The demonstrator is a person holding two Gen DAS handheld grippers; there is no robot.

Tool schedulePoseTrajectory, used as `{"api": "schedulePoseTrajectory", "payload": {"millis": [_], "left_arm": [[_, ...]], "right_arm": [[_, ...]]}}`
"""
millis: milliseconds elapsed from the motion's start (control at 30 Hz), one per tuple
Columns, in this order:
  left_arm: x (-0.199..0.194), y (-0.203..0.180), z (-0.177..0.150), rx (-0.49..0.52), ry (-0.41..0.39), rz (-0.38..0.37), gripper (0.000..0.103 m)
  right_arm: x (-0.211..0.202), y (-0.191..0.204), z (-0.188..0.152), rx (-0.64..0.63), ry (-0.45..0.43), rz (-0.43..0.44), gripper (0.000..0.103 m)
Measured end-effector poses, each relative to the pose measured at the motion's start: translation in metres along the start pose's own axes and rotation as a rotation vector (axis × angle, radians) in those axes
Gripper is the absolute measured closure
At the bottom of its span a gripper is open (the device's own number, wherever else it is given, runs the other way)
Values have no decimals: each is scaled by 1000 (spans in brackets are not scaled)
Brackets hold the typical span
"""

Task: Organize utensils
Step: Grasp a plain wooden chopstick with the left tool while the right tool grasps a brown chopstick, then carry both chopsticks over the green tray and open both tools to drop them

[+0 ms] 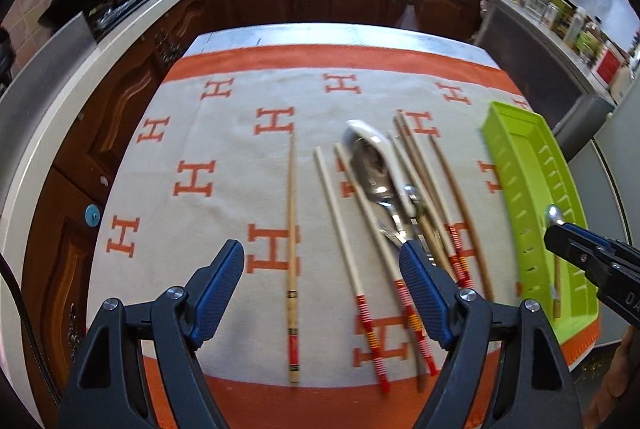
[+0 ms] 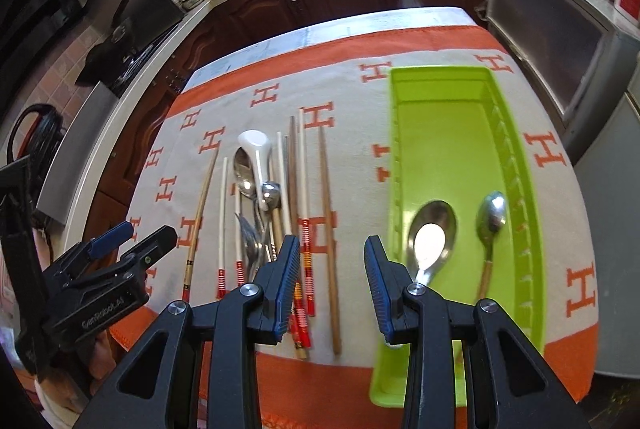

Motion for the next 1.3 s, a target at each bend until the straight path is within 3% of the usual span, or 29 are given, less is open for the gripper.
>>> {"api": "schedulePoseTrajectory", "payload": {"millis": [167,400,667,933,1033,1100,1300], "left_arm": [[23,23,-6,-45,49,-17,35],[59,30,-14,-67,134,-40,51],[85,27,-15,-61,178,-54,53],[92,17,-10,-4,162,12,54],[91,12,-8,9,155,8,70],[90,10,-6,20,153,10,97],[90,14,-6,-31,128,-35,99]], "right_arm": [[30,19,19,-9,78,50,77],[85,20,35,-8,203,-17,89],[123,11,30,-21,255,-113,91],[135,16,27,-99,253,-192,91],[136,22,27,-118,255,-187,94],[136,21,28,-106,252,-170,95],[128,10,29,-4,243,-78,96]]}}
Point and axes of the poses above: each gripper's, at about its wrist camera, not at the fingertips, and x roughly the way its jaws point, y to its left, z to its top, the point moved 5 cm from there along x, roughly the way its jaws point, and after that the axes turned 9 degrees about x, right-handed, at the moved point
